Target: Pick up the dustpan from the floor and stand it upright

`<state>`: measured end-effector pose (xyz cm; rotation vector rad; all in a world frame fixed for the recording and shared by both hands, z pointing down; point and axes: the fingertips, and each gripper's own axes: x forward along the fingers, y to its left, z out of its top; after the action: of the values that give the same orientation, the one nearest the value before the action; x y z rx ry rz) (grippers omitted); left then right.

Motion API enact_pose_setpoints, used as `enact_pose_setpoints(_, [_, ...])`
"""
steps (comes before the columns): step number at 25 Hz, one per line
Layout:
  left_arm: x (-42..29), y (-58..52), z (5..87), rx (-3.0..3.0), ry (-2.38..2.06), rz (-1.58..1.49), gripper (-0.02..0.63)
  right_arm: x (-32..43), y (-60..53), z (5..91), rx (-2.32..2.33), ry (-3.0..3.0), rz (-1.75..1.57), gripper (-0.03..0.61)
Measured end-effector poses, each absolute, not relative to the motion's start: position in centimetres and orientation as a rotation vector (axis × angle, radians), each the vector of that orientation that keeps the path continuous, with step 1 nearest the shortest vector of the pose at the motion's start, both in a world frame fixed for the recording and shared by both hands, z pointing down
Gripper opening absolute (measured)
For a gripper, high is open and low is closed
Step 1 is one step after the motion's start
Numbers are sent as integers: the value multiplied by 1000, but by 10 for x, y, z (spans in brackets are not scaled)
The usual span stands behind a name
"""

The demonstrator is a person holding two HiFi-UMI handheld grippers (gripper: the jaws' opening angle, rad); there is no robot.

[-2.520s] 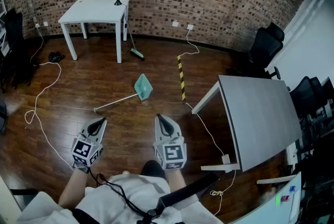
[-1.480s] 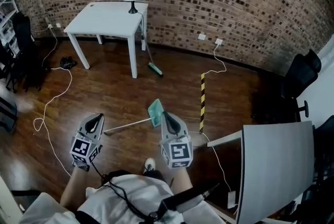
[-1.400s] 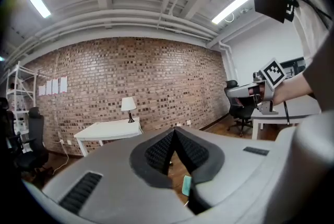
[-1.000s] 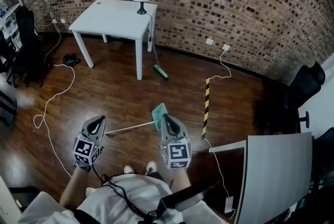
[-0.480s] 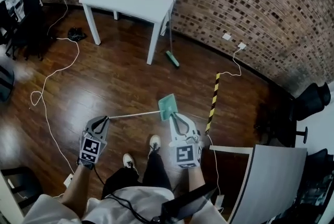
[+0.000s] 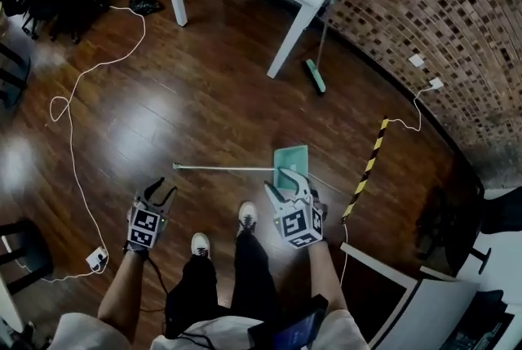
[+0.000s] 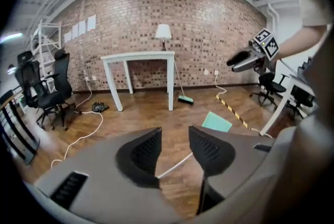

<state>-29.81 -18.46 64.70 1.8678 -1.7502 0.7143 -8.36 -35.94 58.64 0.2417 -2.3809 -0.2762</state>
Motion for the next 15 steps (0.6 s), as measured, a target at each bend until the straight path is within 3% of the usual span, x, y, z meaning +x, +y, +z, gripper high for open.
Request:
enact_pose_setpoints(2, [-297, -190, 711, 1891, -1675, 824, 215, -93, -358, 664, 81, -2306, -346, 198])
enact_pose_setpoints(4, [-301, -191, 776, 1882, -1647, 839, 224, -99, -359, 737, 20, -2275, -294, 207])
enact_pose_setpoints(9, [-337, -195, 924, 1686, -1741, 524, 223, -104, -379, 895, 37, -2210, -291, 207])
enact_pose_setpoints(15, [-322, -160, 1111, 1540, -1673, 392, 240, -106, -367, 1073, -141, -2105, -420, 222])
